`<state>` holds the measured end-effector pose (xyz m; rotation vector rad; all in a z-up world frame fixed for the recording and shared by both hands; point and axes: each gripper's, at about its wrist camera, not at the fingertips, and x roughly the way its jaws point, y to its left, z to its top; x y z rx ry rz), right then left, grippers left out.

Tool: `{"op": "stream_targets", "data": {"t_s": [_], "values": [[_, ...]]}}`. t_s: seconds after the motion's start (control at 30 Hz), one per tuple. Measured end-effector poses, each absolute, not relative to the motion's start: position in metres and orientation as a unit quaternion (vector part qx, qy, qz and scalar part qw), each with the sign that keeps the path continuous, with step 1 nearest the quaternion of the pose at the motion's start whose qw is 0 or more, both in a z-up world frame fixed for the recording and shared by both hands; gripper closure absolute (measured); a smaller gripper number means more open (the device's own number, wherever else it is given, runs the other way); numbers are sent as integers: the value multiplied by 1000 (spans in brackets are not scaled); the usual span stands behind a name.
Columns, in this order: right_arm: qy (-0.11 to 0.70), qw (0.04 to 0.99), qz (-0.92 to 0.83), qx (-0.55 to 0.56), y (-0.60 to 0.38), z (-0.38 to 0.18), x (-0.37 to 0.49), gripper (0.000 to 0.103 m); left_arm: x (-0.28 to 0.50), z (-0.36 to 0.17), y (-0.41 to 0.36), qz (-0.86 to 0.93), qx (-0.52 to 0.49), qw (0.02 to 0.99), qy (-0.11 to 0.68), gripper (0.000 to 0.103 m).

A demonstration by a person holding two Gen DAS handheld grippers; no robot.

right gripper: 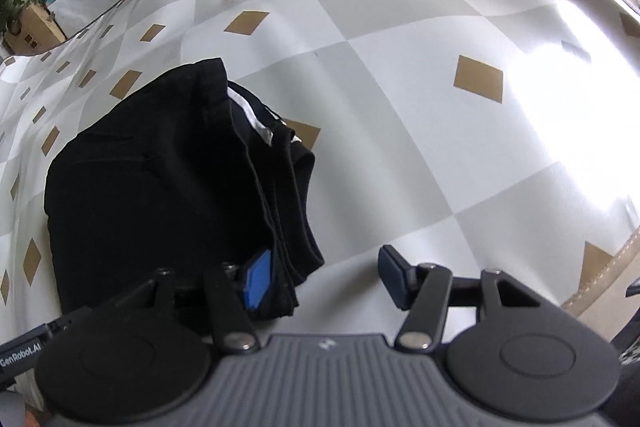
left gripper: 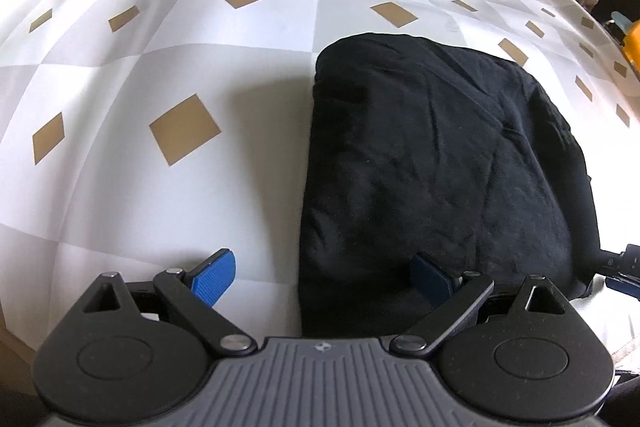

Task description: Fold clothes

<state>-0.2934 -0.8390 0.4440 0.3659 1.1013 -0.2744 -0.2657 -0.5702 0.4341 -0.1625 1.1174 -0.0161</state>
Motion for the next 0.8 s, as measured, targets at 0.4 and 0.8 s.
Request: {"op": "stream_targets", "data": {"t_s": [0.4, 0.8], "values": [[499, 845, -87, 172, -833, 447, -283, 43, -259, 438, -560, 2, -111, 847, 520, 8], [497, 853, -59, 149, -819, 437, -270, 29, -232, 432, -566, 11, -99, 846, 523, 8]]}}
